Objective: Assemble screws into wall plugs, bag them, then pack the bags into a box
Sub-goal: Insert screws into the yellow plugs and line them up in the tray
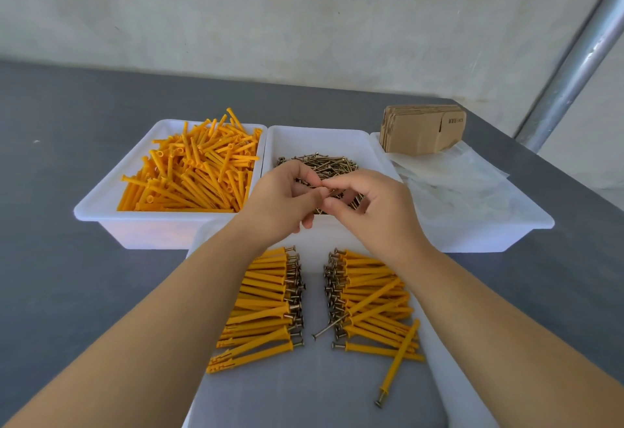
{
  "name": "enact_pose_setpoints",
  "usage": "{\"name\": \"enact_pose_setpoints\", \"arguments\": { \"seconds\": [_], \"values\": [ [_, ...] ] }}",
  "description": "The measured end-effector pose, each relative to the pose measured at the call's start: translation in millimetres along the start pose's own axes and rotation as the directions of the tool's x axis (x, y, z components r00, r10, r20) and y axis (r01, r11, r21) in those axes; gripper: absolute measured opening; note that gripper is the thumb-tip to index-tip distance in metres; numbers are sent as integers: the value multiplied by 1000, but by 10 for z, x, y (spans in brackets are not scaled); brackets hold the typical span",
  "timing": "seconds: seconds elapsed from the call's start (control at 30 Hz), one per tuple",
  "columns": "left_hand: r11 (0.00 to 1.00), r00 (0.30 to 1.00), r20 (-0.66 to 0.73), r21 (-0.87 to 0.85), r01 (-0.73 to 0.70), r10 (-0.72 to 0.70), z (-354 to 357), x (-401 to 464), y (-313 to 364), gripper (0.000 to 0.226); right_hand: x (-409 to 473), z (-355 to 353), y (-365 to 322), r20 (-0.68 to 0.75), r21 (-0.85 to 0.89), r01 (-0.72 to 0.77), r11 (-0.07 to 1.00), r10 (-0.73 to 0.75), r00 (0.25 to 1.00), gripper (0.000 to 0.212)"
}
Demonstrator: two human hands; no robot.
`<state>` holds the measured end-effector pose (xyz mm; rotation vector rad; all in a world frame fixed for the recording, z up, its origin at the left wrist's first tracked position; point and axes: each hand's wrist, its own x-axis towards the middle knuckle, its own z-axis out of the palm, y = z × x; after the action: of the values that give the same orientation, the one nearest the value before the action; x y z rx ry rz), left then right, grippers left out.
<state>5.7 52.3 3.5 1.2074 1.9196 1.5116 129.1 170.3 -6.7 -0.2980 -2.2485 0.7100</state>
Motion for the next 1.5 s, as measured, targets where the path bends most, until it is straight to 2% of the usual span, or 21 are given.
{"name": "enact_pose_setpoints", "arguments": {
  "seconds": [0.1,0.23,0.3,0.37,0.43,0.5,0.63,0.7,0.77,0.8,0.87,0.93,0.97,1.03,1.1,1.13,1.2,1.3,1.33,1.43,1.5],
  "values": [
    [998,997,52,-28,55,-54,-88,-2,37,6,10,-12,-57,78,-169,132,977,-120,990,24],
    [996,994,62,13,86,-87,-149,-16,64,19,24,-7,-172,238,-312,265,913,-195,952,16],
    [988,997,-43,139,68,-62,-150,-7,53,18,-12,20,-210,328,-365,327,871,-209,921,13],
    [960,974,-228,277,49,16,-188,12,30,17,-69,67,-232,390,-379,368,849,-215,896,13],
    [929,907,-411,363,73,89,-301,36,-4,19,-116,134,-243,447,-410,400,820,-201,871,13],
    [906,840,-529,403,127,118,-448,64,-64,23,-145,210,-246,504,-443,410,797,-157,850,16],
    [882,763,-638,411,230,99,-622,81,-216,25,-169,373,-282,594,-429,431,794,-111,797,21],
    [855,779,-622,444,266,81,-649,92,-279,26,-161,437,-289,629,-413,453,790,-113,770,22],
    [772,844,-536,529,351,-16,-658,122,-347,31,-145,464,-284,635,-417,486,768,-137,760,23],
    [694,869,-482,589,414,-109,-652,129,-371,33,-142,465,-277,636,-415,497,762,-148,758,23],
    [529,865,-413,685,502,-285,-616,142,-387,37,-136,445,-267,634,-380,480,791,-156,758,26],
    [422,837,-393,732,535,-381,-567,152,-370,35,-130,396,-287,615,-297,405,865,-151,774,29],
    [387,832,-378,754,531,-405,-548,162,-371,33,-115,359,-302,570,-263,357,897,-154,807,27],
    [382,834,-341,769,513,-434,-524,183,-383,31,-40,257,-261,388,-245,244,938,-136,912,22],
    [390,835,-318,771,503,-448,-526,212,-404,33,120,144,-147,220,-256,88,963,-31,975,20],
    [381,831,-315,775,504,-459,-532,224,-412,35,228,91,-68,210,-279,-6,960,67,975,16],
    [360,816,-312,779,513,-487,-543,233,-411,38,473,34,89,345,-435,-147,889,315,884,10],
    [361,808,-292,780,511,-512,-561,250,-409,37,747,106,227,509,-658,-183,730,611,607,36],
    [361,805,-284,781,509,-521,-572,252,-414,37,792,165,233,531,-684,-188,705,657,536,42],
    [357,793,-276,779,516,-543,-592,269,-421,40,877,366,262,553,-747,-145,649,727,408,48],
    [365,802,-277,779,510,-529,-587,279,-423,39,908,460,231,571,-793,-22,608,756,321,49]
  ]
}}
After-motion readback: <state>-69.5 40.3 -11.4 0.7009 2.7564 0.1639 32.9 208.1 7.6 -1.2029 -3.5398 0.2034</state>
